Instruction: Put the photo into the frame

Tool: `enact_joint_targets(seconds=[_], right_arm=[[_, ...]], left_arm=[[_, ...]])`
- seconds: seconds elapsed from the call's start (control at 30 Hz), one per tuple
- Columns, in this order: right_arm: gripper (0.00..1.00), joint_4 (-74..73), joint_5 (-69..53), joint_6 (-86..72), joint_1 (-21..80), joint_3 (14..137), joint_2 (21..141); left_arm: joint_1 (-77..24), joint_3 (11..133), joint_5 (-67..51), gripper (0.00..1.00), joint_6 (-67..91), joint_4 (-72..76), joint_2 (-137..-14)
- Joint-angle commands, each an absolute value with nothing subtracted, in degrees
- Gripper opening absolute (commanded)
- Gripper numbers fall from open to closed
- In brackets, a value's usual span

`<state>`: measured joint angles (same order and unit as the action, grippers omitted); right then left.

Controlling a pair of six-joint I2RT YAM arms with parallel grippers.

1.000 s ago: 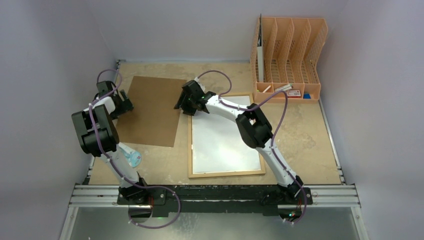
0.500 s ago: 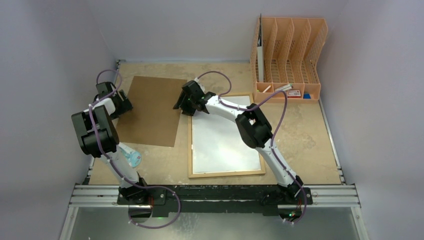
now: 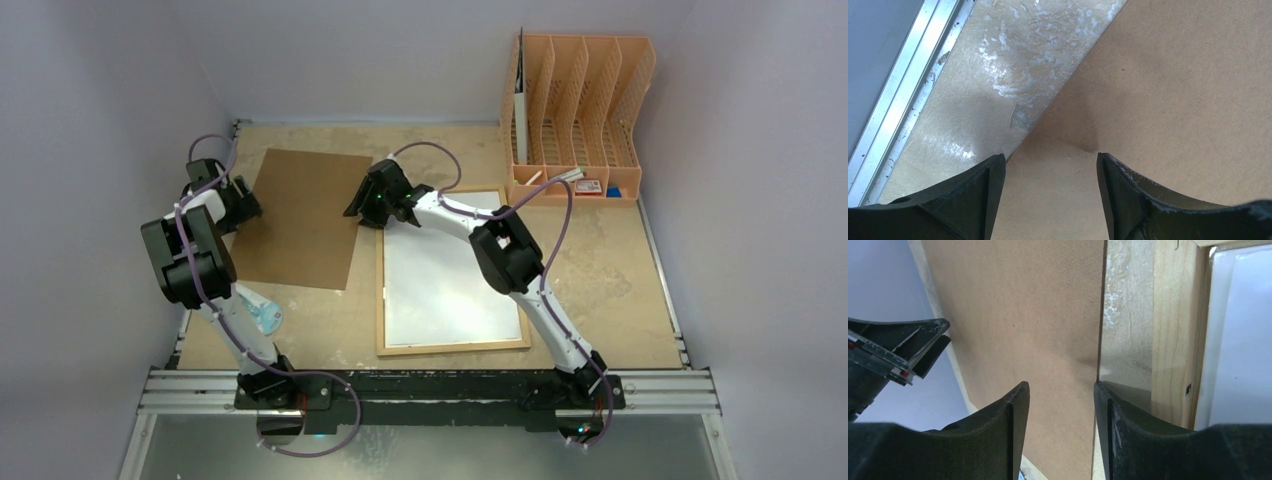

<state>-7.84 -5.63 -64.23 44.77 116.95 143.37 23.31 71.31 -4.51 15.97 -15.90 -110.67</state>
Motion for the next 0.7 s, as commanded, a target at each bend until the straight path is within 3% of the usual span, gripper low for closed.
enact_joint_targets(seconds=[0.0, 0.47, 0.67], right_arm=[[0.53, -0.38, -9.91, -63.19, 46.49, 111.95, 142.76], [0.52, 8.62, -7.57, -62.84, 46.36, 101.97, 127.34], [0.52, 0.29, -4.75, -63.92, 45.62, 102.49, 127.86]], left_arm=[[22.45, 69.75, -12.66, 0.68, 19.60, -22.87, -115.73], [22.44, 66.54, -15.66, 0.67, 20.85, -23.44, -114.75], [22.43, 66.24, -11.52, 0.67, 19.69, -23.71, -112.79]])
